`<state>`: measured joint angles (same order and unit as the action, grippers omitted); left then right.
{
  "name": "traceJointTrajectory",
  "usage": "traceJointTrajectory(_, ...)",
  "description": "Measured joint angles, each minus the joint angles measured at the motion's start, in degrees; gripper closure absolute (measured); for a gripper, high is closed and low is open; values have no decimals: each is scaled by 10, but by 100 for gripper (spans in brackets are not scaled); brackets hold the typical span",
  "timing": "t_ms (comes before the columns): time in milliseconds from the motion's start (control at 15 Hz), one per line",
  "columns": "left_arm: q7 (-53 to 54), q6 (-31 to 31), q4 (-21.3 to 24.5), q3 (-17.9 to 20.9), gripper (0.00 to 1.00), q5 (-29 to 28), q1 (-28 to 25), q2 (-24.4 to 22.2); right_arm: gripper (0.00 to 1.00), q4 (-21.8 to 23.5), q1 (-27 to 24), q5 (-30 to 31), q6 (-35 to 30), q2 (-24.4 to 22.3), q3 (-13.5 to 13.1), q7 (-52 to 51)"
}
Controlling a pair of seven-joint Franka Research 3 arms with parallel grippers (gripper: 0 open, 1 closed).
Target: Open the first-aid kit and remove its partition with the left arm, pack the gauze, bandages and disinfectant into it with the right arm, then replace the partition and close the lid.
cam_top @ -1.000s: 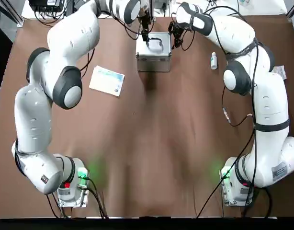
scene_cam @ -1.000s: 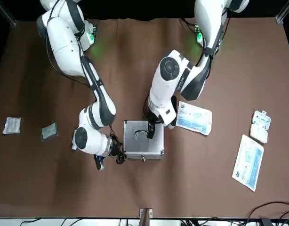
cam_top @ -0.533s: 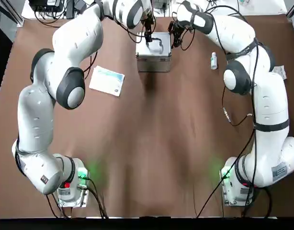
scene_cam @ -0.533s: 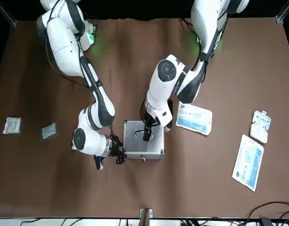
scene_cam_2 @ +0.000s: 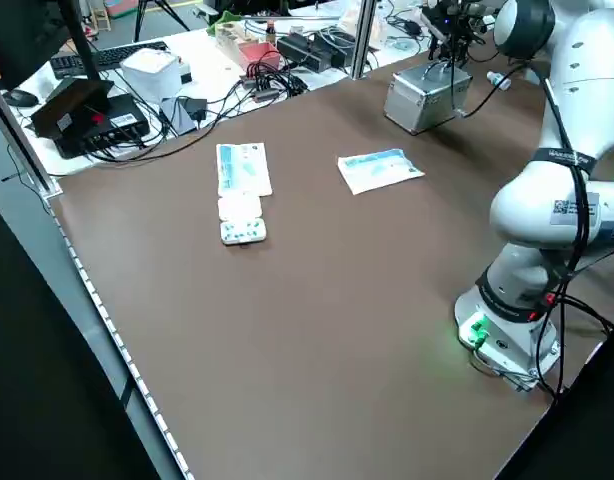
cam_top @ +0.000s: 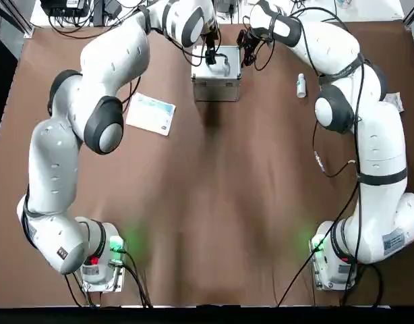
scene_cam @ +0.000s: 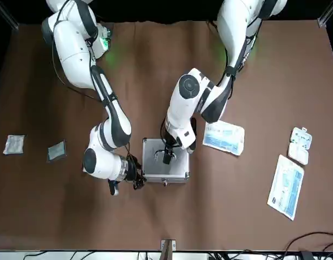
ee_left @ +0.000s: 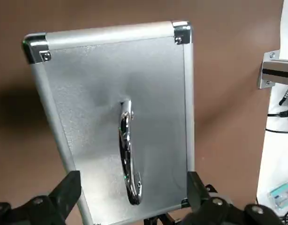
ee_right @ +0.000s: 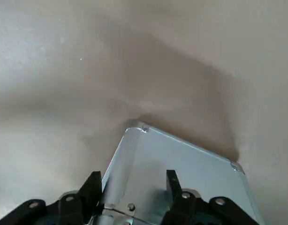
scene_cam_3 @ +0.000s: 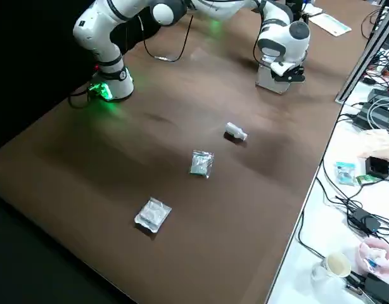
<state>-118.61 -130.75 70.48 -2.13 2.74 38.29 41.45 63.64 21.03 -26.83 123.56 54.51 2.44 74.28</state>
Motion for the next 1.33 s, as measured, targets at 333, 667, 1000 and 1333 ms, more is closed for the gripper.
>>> traceJointTrajectory(333, 0, 0, 0, 0, 0, 0, 1, 8, 39, 0, 0, 0, 0, 0, 0, 0)
traceJointTrajectory(667, 0, 0, 0, 0, 13, 0, 3, 10, 40, 0, 0, 0, 0, 0, 0, 1)
traceJointTrajectory(1000, 0, 0, 0, 0, 32, 0, 3, 12, 41, 0, 0, 0, 0, 0, -1, 1)
traceJointTrajectory(1333, 0, -1, 0, 0, 35, 0, 3, 14, 41, 0, 0, 0, 0, 0, -1, 1)
